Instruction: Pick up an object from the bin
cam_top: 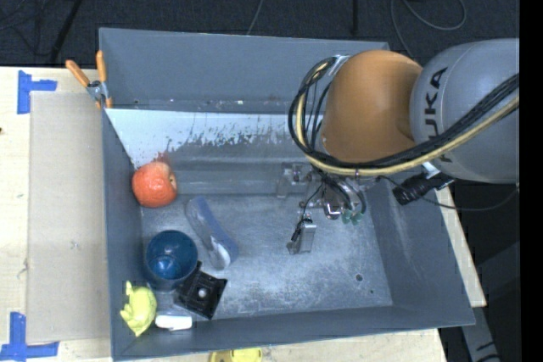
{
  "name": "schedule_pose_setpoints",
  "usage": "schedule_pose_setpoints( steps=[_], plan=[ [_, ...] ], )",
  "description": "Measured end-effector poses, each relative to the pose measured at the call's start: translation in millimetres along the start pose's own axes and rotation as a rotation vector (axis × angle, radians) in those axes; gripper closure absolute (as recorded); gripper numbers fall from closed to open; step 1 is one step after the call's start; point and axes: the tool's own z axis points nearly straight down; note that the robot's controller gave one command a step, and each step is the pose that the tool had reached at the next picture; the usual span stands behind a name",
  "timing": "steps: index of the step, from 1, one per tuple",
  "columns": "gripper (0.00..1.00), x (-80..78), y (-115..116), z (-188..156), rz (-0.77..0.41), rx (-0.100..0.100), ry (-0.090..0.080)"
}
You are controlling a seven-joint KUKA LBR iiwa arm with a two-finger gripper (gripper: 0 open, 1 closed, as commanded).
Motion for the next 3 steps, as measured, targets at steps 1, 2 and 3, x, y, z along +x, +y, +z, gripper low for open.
schedule_pose_setpoints(
  steps=[1,2,3],
  plan=[
    [0.00,-1.5,0,-5,0.001,0.000,-0.008],
    [0.00,-6.0,36,27,-0.076,0.002,-0.012],
    [0.00,23.5,38,93,-0.122,-0.001,-0.011]
  ],
)
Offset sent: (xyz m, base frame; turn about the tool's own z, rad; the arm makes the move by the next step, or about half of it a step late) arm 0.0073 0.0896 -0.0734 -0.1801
